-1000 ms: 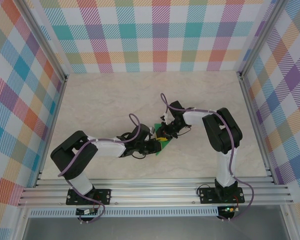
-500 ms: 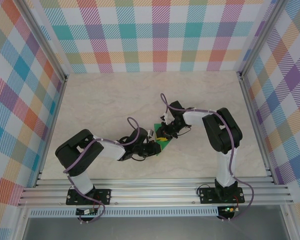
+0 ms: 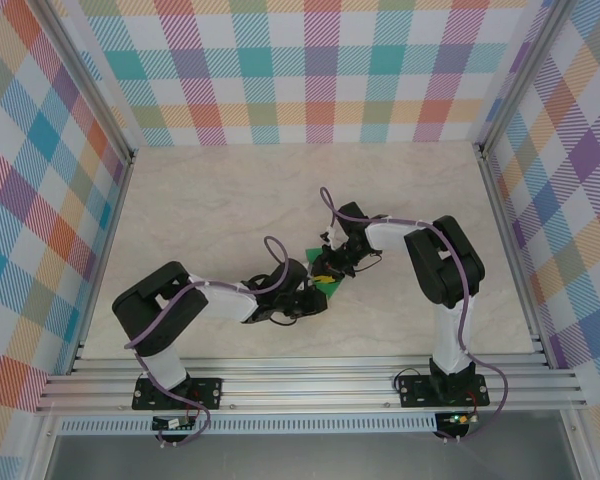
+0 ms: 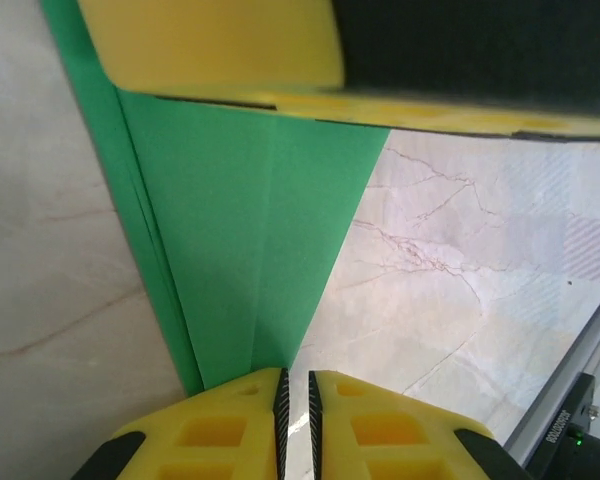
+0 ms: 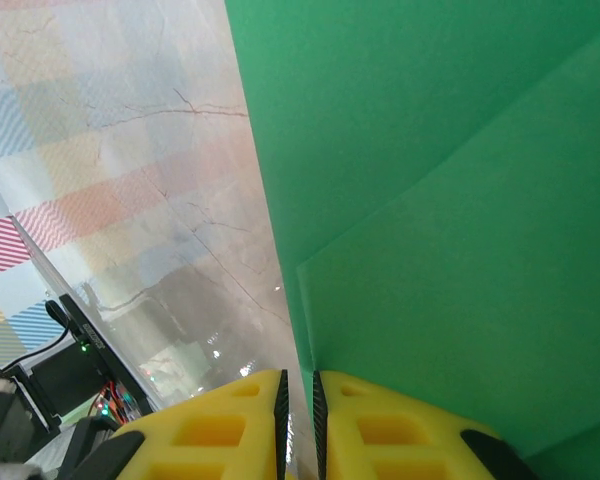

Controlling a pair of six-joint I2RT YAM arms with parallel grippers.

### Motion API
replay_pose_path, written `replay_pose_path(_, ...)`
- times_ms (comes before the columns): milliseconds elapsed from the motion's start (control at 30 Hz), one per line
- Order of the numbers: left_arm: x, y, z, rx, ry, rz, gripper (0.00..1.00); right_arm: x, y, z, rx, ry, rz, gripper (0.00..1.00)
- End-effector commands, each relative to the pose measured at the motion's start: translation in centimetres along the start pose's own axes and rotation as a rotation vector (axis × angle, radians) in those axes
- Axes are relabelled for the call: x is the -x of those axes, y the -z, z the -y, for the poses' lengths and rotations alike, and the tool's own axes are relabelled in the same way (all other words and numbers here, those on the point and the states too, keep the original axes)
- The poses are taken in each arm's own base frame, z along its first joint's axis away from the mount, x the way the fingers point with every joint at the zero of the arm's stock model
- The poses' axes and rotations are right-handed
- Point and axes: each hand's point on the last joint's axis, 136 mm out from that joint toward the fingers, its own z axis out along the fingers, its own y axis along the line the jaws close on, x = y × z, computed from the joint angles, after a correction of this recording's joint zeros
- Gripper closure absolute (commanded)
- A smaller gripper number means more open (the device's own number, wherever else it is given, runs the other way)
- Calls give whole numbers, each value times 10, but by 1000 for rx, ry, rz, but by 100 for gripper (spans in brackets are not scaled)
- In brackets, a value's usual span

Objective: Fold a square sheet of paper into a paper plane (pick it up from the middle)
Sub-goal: Fourth fold the wing at the center of the table.

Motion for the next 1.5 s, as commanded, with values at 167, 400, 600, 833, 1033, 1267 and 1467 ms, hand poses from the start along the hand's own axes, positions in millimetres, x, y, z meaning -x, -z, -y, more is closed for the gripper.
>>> replay_pose_path(167,-78,22,-49,201,24,-253,84,-12,-10,41,-149,-67,-25,83)
replay_pose_path(400,-31,65,-25,122,22,-22,86,-11,-10,37,-131,-66,-22,82)
replay_pose_path(600,15,108,-1,37,18,145,81,-10,-9,35,-127,-63,-20,82)
replay_pose_path(833,29,81,30,-69,-29,101,81,-9,-10,32,-104,-70,-15,83)
replay_pose_path(1033,38,50,48,-120,-94,65,81,-8,-11,30,-96,-77,-16,83)
replay_pose_path(1267,34,20,41,-93,-102,14,81,-8,-11,30,-93,-79,-17,83)
replay_pose_path(1467,27,-2,22,-28,-100,-21,83,-8,-12,30,-87,-83,-21,83)
